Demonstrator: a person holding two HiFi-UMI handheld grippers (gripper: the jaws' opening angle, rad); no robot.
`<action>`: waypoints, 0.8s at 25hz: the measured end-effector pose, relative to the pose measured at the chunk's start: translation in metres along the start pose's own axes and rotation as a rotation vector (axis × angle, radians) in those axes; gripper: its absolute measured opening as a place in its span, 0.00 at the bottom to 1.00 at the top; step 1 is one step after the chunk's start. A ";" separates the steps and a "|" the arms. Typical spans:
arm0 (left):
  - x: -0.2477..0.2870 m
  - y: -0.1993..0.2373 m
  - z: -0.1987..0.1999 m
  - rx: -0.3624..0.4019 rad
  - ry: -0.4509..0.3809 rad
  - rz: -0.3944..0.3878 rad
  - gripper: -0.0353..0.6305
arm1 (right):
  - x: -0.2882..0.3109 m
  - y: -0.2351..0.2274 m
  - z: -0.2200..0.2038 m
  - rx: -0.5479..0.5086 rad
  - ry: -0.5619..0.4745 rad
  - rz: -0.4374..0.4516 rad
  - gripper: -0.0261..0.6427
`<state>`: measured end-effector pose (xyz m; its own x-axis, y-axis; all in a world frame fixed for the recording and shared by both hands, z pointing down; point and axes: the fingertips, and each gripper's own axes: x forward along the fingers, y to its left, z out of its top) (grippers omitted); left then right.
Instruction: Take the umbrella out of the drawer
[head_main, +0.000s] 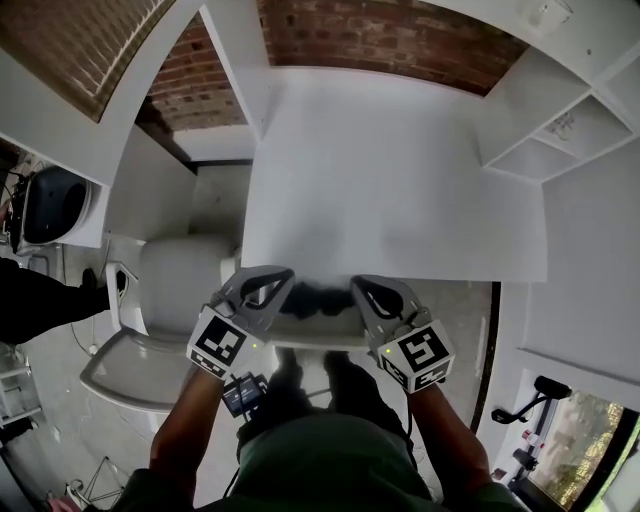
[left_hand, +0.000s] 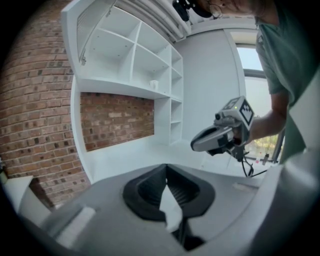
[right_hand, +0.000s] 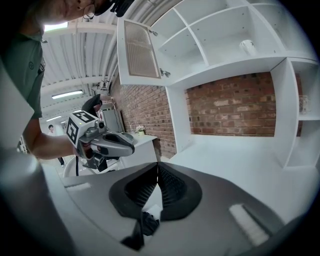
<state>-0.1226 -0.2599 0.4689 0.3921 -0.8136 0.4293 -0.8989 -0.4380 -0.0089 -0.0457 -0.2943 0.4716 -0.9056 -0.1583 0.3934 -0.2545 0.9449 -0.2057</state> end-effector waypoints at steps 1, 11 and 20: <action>0.002 0.001 -0.005 -0.003 0.008 -0.003 0.06 | 0.003 -0.001 -0.005 0.001 0.009 0.003 0.05; 0.033 0.006 -0.058 0.001 0.109 -0.041 0.06 | 0.036 -0.015 -0.057 0.007 0.102 0.031 0.06; 0.056 0.002 -0.118 -0.001 0.211 -0.095 0.06 | 0.064 -0.019 -0.106 -0.013 0.175 0.073 0.07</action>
<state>-0.1254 -0.2607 0.5994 0.4258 -0.6705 0.6075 -0.8599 -0.5088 0.0412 -0.0630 -0.2915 0.5959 -0.8486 -0.0378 0.5277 -0.1847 0.9559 -0.2284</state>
